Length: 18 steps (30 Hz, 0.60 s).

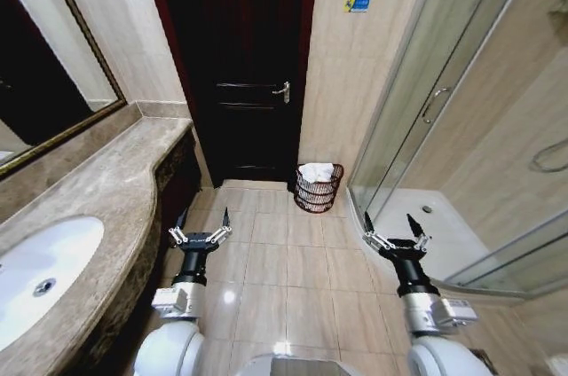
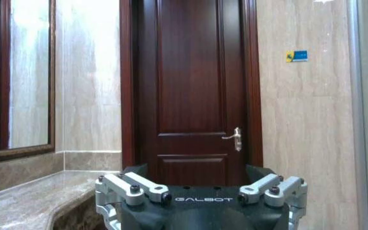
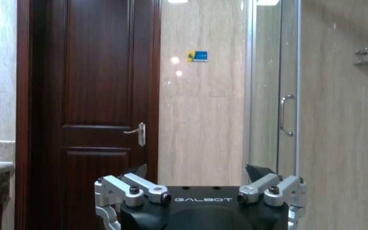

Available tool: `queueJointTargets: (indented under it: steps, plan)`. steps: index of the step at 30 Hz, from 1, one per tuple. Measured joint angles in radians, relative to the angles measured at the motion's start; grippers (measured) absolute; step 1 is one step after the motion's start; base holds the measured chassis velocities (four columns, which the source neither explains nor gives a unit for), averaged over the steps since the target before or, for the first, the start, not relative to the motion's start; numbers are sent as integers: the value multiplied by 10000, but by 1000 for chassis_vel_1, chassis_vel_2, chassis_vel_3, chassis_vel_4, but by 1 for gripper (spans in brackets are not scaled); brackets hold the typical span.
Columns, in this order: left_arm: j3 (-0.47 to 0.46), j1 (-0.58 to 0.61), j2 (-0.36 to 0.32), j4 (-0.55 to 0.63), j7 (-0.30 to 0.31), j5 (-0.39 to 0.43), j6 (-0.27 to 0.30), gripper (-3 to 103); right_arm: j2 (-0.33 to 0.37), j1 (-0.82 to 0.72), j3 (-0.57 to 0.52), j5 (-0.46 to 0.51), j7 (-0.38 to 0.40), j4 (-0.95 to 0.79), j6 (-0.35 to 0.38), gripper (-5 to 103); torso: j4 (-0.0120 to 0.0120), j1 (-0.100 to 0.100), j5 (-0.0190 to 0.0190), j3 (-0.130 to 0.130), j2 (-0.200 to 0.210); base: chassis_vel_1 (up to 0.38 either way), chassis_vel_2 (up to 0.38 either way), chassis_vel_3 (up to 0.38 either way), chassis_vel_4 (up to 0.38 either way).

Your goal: Discard the used towel into the hamper.

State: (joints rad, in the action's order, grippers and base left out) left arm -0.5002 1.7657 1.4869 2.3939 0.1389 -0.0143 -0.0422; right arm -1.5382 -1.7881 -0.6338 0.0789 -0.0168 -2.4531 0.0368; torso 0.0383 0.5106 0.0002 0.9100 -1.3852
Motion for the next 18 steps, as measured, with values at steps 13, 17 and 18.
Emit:
queueJointTargets:
  steps: [13,17,18]
  plan:
    - [105,24,5,-113,51,-6,-285,100,-31,3,-60,103,57,125,-347,100,0,4,-1,1,-1,48,-48,-35,41]
    - [109,20,4,-110,79,-74,-261,100,-26,31,-61,76,55,150,-377,100,1,4,-2,1,0,0,0,0,0]
    - [111,17,2,-108,114,-162,-217,100,-25,36,-62,58,55,158,-382,100,0,4,-1,1,0,0,0,0,0]
